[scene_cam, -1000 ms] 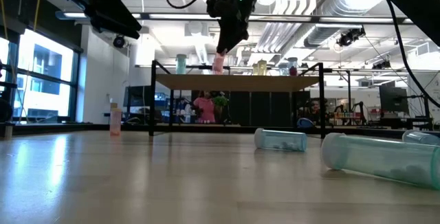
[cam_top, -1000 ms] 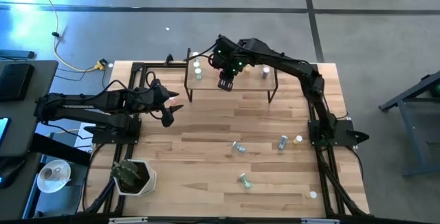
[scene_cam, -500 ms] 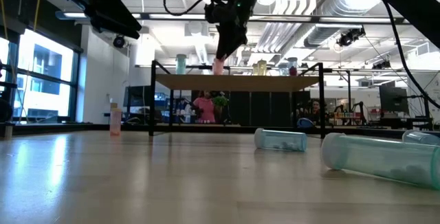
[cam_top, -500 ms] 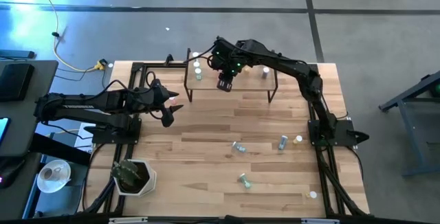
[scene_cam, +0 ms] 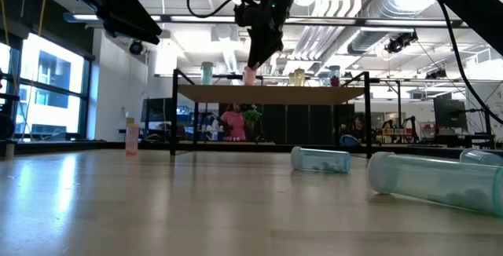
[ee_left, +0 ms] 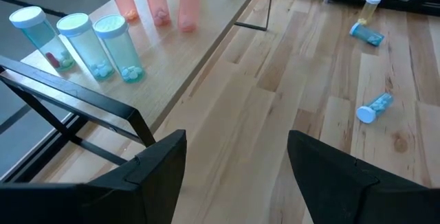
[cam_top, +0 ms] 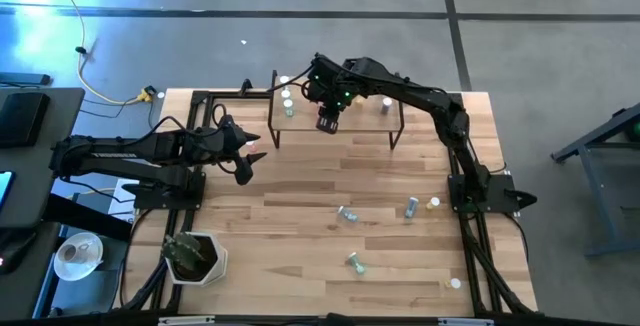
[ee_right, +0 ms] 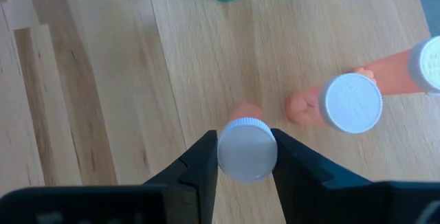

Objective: Pick and place medicine bottles onto shelf by color
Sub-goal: Align the pink pill bottle with the pink pill bottle

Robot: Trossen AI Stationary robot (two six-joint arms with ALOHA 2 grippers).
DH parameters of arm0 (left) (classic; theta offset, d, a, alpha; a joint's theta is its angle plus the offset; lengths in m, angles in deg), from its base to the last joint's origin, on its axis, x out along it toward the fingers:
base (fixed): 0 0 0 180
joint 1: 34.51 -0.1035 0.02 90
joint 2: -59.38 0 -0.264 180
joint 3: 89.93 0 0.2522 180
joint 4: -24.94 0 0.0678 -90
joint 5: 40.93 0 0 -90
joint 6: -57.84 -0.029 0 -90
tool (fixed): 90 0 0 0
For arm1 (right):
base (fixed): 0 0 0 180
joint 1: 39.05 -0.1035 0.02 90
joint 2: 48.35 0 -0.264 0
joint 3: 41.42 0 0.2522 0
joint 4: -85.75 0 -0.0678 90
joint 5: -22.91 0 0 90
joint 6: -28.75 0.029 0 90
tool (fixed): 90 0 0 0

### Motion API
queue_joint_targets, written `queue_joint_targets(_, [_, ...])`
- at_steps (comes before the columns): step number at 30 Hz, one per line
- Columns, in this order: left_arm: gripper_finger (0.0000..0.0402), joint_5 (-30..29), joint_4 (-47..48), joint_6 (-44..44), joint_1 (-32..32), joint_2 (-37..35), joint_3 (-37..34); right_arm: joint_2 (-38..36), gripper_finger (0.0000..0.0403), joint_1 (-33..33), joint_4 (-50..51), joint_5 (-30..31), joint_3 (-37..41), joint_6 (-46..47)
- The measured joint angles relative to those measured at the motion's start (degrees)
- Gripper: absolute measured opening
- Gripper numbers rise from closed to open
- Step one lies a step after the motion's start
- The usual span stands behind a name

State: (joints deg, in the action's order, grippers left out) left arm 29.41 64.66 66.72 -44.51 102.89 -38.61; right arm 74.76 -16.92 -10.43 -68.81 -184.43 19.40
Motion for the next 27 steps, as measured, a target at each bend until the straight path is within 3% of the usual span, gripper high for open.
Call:
queue_joint_targets(7, [0.0241,-0.01,0.0,-0.02,0.01,-0.01,0.0,0.24,0.0139,0.0,-0.83,0.0,0.0,-0.15])
queue_joint_targets(27, [0.0241,0.0,0.0,-0.02,0.0,0.0,0.0,0.17,0.0142,0.39,-1.51,0.3,0.0,-1.22])
